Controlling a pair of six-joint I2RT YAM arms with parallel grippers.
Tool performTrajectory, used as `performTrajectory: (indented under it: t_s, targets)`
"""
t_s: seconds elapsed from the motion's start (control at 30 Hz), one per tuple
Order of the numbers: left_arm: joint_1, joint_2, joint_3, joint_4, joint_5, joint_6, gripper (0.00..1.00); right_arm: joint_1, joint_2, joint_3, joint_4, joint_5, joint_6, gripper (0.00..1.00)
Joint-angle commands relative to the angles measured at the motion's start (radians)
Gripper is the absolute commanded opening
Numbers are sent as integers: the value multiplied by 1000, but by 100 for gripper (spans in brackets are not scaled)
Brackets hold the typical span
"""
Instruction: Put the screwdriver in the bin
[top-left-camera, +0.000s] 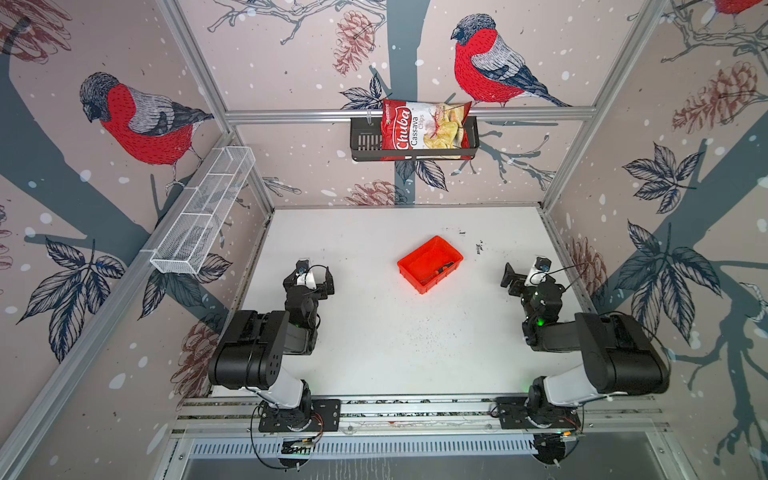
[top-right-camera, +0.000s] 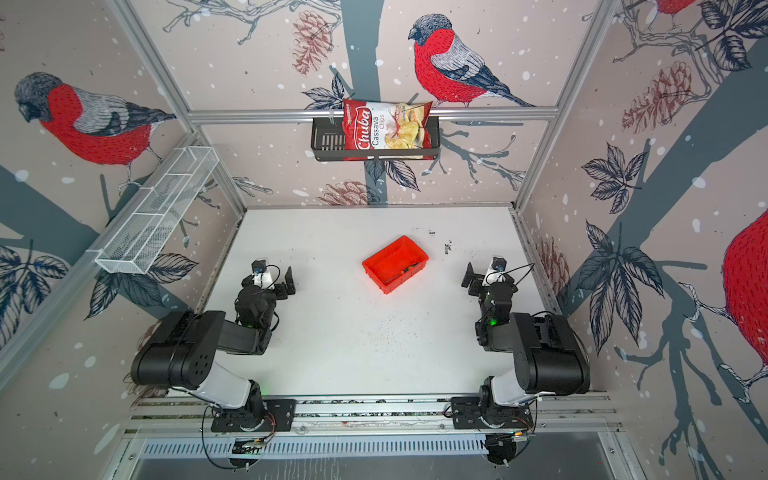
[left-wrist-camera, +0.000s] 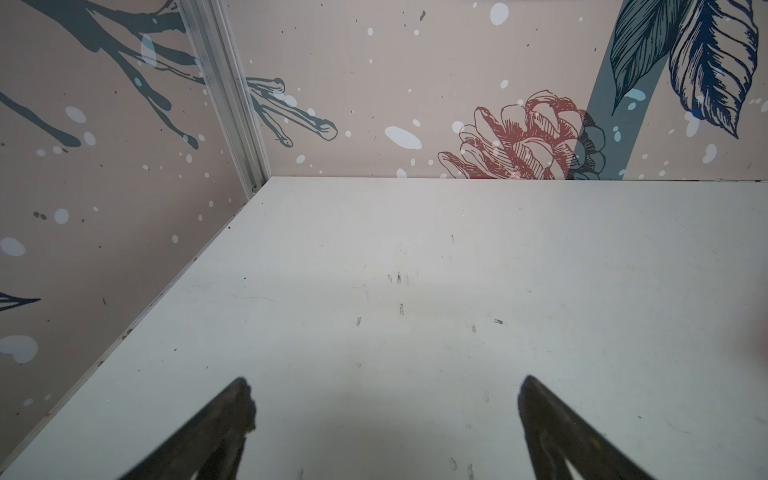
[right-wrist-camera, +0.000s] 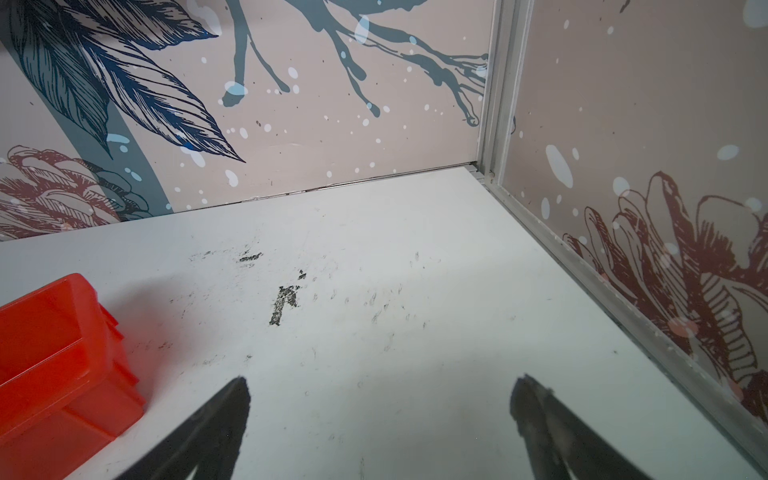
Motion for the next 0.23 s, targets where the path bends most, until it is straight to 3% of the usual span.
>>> performTrajectory:
  t_s: [0.0, 0.2]
  targets:
    - [2, 2, 6, 50, 4, -4, 99, 3, 0, 5, 18, 10, 7, 100]
    - [3, -1, 4, 54, 2, -4, 99, 3, -2, 4, 18, 9, 7, 100]
